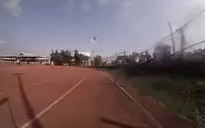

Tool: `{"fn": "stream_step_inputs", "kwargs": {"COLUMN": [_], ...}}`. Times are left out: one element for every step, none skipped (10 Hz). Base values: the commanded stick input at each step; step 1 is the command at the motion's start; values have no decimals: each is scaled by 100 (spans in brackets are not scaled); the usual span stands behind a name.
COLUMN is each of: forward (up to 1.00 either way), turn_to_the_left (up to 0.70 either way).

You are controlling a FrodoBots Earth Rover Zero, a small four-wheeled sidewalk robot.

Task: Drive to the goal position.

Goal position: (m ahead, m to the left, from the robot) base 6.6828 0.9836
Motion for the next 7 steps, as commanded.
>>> {"fn": "stream_step_inputs", "kwargs": {"forward": [50, 50, 50, 50, 50, 50, 50], "turn_to_the_left": [0, 0, 0, 0, 0, 0, 0]}}
